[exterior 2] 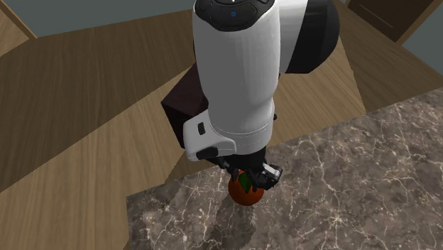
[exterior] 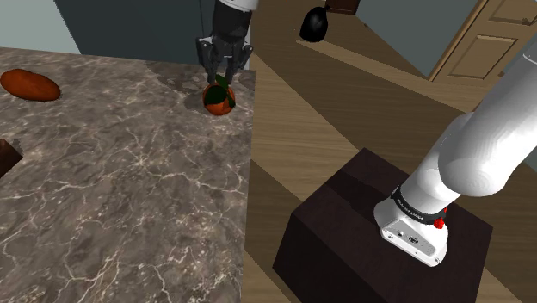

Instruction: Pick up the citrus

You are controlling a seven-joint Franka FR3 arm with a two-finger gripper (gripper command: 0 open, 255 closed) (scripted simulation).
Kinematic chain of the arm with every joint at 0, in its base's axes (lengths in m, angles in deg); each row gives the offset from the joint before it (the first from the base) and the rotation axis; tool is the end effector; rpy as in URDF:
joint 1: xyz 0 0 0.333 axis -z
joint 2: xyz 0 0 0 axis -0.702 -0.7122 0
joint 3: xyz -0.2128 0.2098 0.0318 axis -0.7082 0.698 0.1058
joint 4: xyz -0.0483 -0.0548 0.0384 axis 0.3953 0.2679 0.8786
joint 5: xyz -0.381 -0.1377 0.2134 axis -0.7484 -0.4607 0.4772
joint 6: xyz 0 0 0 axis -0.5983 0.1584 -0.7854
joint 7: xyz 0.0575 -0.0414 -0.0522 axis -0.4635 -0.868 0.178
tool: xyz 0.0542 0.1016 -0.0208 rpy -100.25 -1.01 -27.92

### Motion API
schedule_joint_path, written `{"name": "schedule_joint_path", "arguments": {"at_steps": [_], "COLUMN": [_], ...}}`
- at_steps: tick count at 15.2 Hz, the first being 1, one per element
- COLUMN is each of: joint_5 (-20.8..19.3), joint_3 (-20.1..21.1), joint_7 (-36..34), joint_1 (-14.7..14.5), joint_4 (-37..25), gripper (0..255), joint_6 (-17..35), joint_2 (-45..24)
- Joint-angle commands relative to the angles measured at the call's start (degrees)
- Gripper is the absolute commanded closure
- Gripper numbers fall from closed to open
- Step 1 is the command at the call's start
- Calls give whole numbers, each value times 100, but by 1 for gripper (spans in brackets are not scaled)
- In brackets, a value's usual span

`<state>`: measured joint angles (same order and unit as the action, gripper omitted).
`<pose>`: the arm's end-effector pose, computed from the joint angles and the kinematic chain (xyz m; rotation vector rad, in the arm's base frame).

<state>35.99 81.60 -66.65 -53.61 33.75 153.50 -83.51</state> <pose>0.5612 0.3150 0.4738 -2.9283 0.0859 -0.1676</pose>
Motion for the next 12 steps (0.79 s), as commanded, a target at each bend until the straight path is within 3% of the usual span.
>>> {"name": "schedule_joint_path", "arguments": {"at_steps": [1, 12], "joint_5": [0, -41], "joint_3": [-1, -14], "joint_7": [-10, -109], "joint_1": [1, 14], "joint_4": [-93, -918], "gripper": [255, 255], "joint_6": [-109, -947], "joint_2": [17, 34]}}
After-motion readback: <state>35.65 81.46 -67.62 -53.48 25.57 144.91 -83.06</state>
